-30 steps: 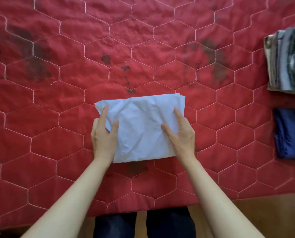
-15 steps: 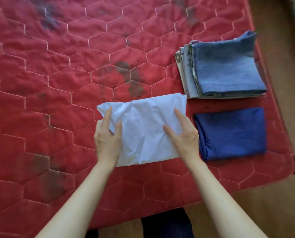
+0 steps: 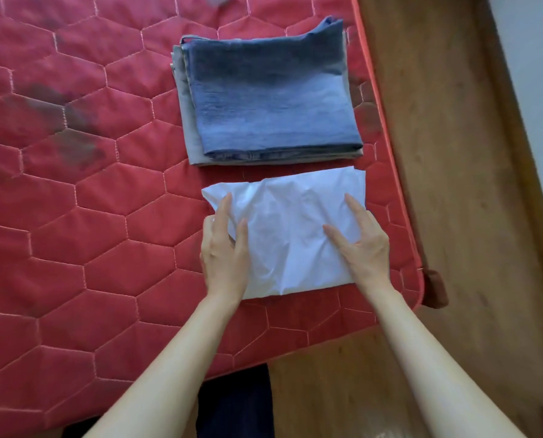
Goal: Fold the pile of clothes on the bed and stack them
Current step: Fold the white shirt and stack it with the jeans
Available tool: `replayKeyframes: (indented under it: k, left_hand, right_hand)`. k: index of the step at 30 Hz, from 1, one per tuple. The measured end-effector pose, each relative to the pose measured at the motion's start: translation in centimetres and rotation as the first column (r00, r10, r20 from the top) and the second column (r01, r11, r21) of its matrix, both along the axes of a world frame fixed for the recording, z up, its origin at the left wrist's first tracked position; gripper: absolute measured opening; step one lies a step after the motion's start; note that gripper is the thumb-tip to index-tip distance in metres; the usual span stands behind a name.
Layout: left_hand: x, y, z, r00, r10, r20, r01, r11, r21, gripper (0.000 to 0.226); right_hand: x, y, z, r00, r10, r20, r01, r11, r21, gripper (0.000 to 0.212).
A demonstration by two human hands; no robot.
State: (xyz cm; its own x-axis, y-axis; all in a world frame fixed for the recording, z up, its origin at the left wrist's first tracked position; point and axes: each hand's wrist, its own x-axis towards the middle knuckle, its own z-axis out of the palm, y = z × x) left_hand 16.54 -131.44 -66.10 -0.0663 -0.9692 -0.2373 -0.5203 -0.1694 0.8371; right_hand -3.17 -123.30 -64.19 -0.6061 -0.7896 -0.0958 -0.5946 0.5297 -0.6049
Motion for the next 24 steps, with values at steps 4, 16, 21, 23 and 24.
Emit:
replayKeyframes:
  k: [4, 16, 21, 23, 24]
  left_hand:
    - [-2.1, 0.9, -2.5, 0.998, -0.023, 0.059, 0.021, 0.999, 0.037, 0.048]
    - [-1.4, 1.3, -5.0, 0.992, -0.049, 0.115, 0.040, 0.996, 0.082, 0.047]
    - [-1.2, 1.9, -3.4, 0.923, -0.016, 0.384, 0.015, 1.000, 0.005, 0.056]
    - [-1.1, 2.4, -2.8, 0.875, -0.001, 0.484, 0.085, 0.985, -0.152, 0.056]
    - [-1.2, 2.6, -2.7, 0.860, -0.030, 0.510, 0.161, 0.963, -0.215, 0.054]
  right_hand:
    - [-2.1, 0.9, -3.1, 0.998, -0.005, 0.064, 0.002, 0.999, 0.048, 0.063]
    - [-3.4, 1.6, -6.5, 0.996, 0.000, 0.086, -0.005, 0.999, 0.053, 0.065]
    - [-2.5, 1.9, -5.4, 0.997, -0.029, -0.074, 0.040, 0.988, 0.147, 0.071]
    - [-2.0, 0.8, -4.9, 0.985, -0.031, -0.167, 0.045, 0.996, 0.081, 0.067]
    - [-1.4, 0.1, -4.8, 0.971, 0.005, -0.239, 0.005, 0.999, 0.044, 0.062]
